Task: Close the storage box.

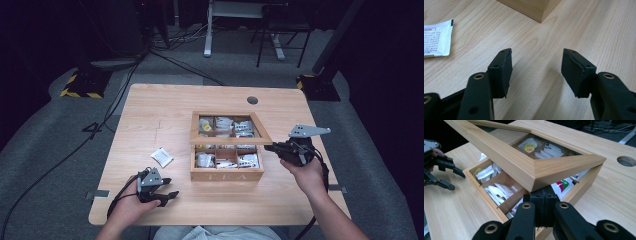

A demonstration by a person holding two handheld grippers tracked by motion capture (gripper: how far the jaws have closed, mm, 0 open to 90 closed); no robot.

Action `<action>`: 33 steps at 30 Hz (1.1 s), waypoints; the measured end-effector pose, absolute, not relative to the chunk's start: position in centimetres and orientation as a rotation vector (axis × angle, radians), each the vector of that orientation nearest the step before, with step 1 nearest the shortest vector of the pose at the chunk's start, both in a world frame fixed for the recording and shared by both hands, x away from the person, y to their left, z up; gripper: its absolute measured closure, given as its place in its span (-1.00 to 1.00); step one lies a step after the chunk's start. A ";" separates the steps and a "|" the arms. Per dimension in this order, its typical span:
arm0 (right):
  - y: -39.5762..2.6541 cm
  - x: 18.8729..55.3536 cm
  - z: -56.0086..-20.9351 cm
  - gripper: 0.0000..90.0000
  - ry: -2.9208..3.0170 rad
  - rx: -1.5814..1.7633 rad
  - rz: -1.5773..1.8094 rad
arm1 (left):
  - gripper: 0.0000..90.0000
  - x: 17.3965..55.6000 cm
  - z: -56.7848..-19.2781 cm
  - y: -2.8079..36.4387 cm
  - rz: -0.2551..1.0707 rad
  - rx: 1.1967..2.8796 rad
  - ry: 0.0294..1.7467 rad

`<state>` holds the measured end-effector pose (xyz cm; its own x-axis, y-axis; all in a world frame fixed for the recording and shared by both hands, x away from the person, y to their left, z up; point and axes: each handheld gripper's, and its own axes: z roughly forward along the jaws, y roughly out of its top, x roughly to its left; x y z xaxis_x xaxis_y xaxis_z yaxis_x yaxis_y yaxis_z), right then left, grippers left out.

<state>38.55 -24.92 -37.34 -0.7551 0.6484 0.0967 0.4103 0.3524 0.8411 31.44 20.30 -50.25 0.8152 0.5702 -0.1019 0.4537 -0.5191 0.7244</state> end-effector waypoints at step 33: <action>-25.3 36.7 -40.0 0.97 2.440 0.993 1.185 | -0.07 31.5 -50.3 20.3 0.190 2.206 0.747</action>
